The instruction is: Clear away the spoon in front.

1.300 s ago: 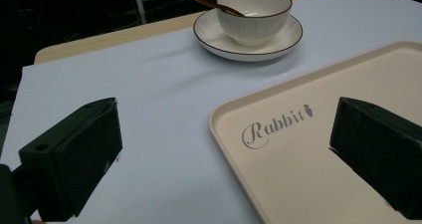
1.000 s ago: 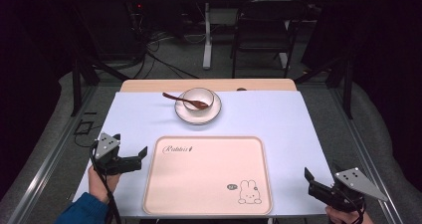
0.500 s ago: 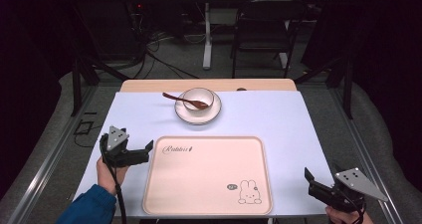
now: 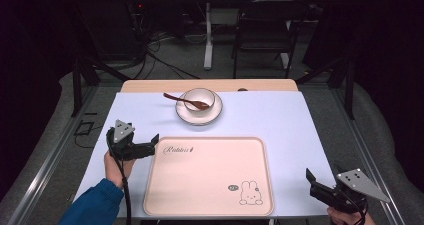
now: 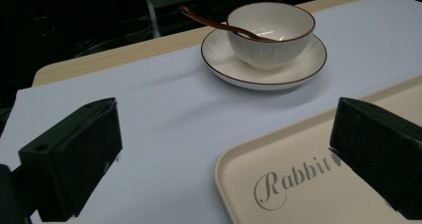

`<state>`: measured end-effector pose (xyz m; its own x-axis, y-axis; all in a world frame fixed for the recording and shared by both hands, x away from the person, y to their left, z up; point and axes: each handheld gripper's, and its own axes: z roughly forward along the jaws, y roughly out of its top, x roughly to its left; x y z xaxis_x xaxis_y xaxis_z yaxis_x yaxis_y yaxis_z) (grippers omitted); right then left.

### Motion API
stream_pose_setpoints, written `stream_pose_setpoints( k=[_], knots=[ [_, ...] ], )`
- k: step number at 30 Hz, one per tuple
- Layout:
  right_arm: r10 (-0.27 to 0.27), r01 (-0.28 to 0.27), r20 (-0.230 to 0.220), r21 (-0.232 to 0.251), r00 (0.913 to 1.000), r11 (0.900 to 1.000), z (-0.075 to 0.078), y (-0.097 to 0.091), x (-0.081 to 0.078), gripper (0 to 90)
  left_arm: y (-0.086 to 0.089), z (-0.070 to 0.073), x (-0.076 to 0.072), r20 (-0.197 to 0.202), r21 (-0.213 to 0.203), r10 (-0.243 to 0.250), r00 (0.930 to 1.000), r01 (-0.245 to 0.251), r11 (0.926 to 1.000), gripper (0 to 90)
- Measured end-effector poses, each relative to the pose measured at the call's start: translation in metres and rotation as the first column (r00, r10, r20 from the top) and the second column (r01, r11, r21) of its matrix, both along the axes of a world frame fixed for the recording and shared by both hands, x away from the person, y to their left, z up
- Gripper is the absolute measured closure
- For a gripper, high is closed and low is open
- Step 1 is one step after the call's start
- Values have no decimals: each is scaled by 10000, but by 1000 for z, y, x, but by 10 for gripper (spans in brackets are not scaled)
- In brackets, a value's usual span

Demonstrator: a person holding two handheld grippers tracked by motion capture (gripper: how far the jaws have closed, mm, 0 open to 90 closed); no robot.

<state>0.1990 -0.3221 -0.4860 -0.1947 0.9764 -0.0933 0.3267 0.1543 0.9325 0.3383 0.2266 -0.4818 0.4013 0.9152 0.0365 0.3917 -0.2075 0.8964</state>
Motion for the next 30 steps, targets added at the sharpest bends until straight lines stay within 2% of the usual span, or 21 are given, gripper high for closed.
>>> stream_pose_setpoints(
  k=[8, 13, 21, 30],
  knots=[
    [11, -11, 7, -9, 10000, 10000, 0, 0, 0, 142, -7, 2, 12, 115, -199, 197, 9997, -195, 9996, 0],
    [13, -13, 13, -11, 10000, 10000, 0, 0, 0, 142, -12, 3, 22, 41, -429, 248, 9997, -246, 9988, 0],
    [36, -36, 19, -4, 10000, 10000, 0, 0, 0, 142, -27, 3, 40, 53, -471, 274, 9996, -271, 9985, 0],
    [40, -40, 8, 2, 10000, 10000, 0, 0, 0, 142, -33, 3, 52, -22, -774, 490, 9988, -490, 9958, 1]
  ],
)
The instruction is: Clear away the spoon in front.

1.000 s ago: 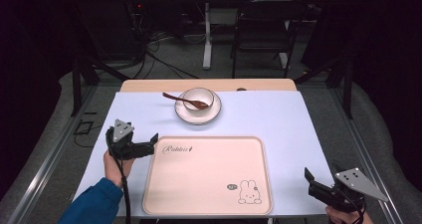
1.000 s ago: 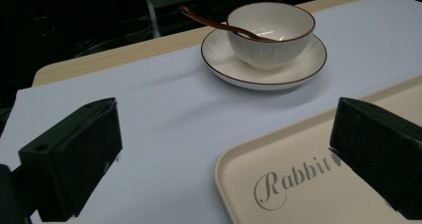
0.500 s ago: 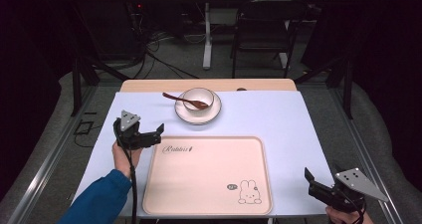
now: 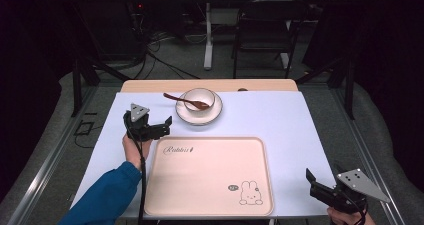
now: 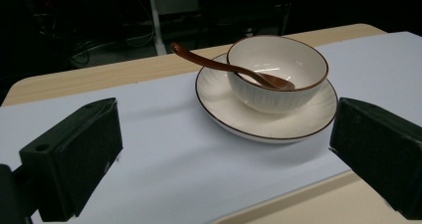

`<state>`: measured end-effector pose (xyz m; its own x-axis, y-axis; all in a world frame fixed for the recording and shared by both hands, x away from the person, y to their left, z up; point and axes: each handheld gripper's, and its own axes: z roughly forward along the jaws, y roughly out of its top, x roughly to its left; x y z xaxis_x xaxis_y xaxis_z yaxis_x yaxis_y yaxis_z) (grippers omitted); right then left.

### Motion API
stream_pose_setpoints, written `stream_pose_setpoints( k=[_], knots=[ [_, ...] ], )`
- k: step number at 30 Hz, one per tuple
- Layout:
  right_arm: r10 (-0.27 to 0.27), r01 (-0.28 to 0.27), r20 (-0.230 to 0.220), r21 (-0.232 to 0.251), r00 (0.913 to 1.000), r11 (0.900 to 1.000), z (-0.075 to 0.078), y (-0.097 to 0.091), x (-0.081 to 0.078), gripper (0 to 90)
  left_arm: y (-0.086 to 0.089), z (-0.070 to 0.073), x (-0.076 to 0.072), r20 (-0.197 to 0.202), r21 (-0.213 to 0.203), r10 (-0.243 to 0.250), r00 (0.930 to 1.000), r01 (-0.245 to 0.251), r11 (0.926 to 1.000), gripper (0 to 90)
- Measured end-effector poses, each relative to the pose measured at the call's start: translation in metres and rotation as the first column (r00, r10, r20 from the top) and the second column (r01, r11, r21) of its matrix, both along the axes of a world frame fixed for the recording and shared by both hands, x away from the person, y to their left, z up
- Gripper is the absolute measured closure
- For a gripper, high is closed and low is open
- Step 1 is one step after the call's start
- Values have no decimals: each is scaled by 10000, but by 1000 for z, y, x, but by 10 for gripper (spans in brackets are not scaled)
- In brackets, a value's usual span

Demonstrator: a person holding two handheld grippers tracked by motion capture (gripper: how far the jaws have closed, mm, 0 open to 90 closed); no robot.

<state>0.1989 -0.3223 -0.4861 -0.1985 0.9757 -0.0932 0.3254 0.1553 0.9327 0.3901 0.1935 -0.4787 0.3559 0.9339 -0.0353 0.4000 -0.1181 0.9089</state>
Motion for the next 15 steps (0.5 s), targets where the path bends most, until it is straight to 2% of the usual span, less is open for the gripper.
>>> stream_pose_setpoints(
  k=[15],
  knots=[
    [2, -2, 43, -18, 10000, 10000, 0, 0, 0, 142, -9, -5, 31, -443, -541, 416, 9981, -440, 9976, 2]
  ],
)
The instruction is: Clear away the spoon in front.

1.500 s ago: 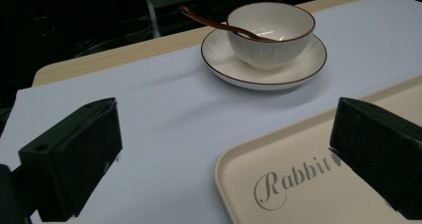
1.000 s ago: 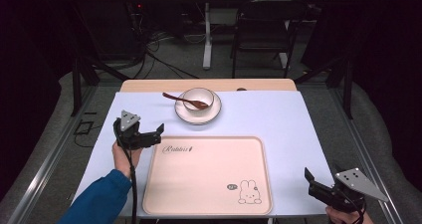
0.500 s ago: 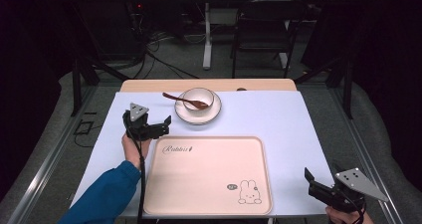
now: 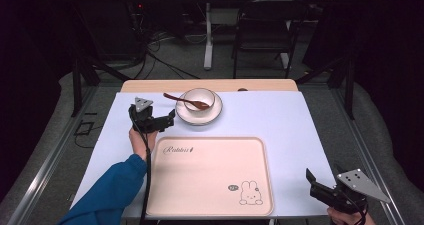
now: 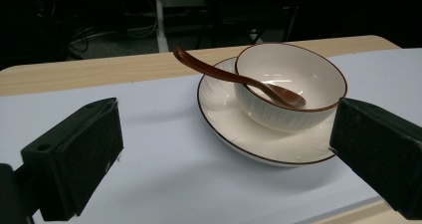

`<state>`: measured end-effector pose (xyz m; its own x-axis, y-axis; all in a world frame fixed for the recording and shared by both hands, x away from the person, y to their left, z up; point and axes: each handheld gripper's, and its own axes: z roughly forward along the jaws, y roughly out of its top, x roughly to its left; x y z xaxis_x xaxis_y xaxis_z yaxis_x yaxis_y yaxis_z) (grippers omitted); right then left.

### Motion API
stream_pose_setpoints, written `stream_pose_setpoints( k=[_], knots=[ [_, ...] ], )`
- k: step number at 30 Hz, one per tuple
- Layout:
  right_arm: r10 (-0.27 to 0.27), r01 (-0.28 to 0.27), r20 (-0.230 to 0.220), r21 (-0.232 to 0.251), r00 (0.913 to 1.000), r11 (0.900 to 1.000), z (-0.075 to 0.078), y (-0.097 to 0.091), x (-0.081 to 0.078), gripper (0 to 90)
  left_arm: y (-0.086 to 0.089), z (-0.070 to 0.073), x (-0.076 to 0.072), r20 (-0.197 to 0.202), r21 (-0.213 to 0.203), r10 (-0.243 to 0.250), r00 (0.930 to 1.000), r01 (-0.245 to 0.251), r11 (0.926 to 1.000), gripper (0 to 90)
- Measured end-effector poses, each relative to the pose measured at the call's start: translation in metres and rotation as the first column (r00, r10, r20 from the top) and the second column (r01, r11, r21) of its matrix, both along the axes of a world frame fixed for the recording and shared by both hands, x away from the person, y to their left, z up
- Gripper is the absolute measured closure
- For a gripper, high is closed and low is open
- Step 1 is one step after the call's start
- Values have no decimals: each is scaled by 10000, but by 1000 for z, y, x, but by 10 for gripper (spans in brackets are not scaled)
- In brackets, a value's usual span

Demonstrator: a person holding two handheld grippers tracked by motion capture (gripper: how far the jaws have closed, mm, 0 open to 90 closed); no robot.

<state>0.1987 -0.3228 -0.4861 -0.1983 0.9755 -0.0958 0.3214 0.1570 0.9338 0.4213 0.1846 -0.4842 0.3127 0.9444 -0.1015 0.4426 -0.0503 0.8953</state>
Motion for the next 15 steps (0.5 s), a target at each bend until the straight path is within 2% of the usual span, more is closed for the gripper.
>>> stream_pose_setpoints(
  k=[15],
  knots=[
    [19, -19, 1, 23, 10000, 10000, 0, 0, 0, 142, -7, -4, 24, -355, -237, 362, 9987, -371, 9990, 0]
  ],
)
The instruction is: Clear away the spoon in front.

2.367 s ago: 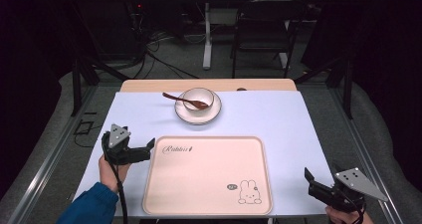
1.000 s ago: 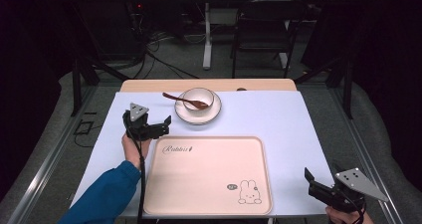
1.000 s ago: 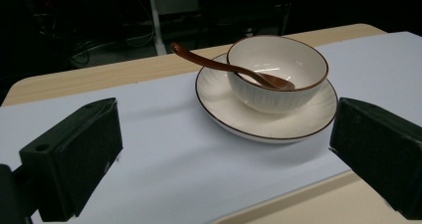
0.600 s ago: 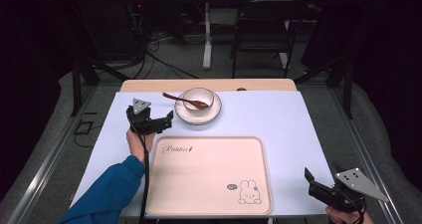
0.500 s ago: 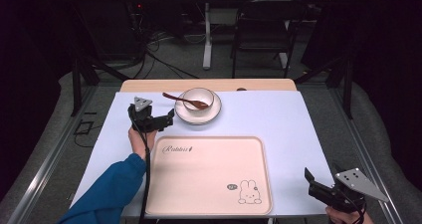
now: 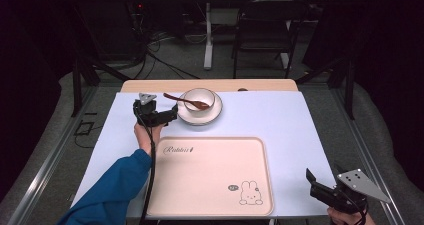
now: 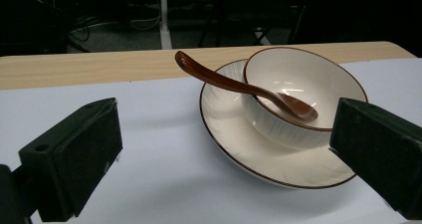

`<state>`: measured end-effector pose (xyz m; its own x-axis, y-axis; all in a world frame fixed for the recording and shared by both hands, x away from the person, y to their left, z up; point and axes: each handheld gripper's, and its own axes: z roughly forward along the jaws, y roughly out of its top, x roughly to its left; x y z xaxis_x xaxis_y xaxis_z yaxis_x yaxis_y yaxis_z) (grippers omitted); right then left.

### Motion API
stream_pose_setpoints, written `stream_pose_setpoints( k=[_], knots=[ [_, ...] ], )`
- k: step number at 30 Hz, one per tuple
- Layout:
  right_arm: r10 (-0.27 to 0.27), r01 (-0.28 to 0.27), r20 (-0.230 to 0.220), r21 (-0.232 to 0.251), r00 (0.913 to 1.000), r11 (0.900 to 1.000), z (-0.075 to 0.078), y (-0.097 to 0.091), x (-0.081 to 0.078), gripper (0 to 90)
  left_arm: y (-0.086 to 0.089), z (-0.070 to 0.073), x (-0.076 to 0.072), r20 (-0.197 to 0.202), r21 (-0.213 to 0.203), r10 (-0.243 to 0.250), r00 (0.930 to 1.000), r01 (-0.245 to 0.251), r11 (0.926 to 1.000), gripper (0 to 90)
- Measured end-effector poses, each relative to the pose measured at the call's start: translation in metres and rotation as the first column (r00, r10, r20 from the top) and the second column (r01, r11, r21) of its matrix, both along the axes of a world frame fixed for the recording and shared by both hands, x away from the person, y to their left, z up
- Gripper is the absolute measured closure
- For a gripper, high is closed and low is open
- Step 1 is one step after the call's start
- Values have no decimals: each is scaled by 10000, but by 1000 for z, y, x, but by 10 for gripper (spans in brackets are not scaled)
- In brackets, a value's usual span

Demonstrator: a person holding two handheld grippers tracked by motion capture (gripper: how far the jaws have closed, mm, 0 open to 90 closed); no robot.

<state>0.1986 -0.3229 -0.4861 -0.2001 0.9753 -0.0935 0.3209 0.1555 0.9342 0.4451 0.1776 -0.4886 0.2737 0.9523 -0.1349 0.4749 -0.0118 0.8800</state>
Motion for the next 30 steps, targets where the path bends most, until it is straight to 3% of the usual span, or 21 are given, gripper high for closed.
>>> stream_pose_setpoints(
  k=[6, 9, 17, 22, 30],
  knots=[
    [2, -2, 1, -3, 10000, 10000, 0, 0, 0, 142, -4, -3, 13, -191, -188, 94, 9998, -98, 9998, 11],
    [-10, 10, -15, 32, 10000, 10000, 0, 0, 0, 142, -6, -7, 21, -255, -332, 186, 9995, -195, 9993, 68],
    [-4, 4, -12, 29, 10000, 10000, 0, 0, 0, 142, -7, -11, 33, -446, -303, 334, 9984, -347, 9989, 164],
    [-18, 18, -11, 43, 10000, 10000, 0, 0, 0, 142, -10, -10, 39, -281, -113, 452, 9986, -455, 9989, 218],
    [-19, 19, -6, 41, 10000, 10000, 0, 0, 0, 142, -13, -17, 48, -597, -249, 463, 9971, -479, 9985, 279]
  ],
)
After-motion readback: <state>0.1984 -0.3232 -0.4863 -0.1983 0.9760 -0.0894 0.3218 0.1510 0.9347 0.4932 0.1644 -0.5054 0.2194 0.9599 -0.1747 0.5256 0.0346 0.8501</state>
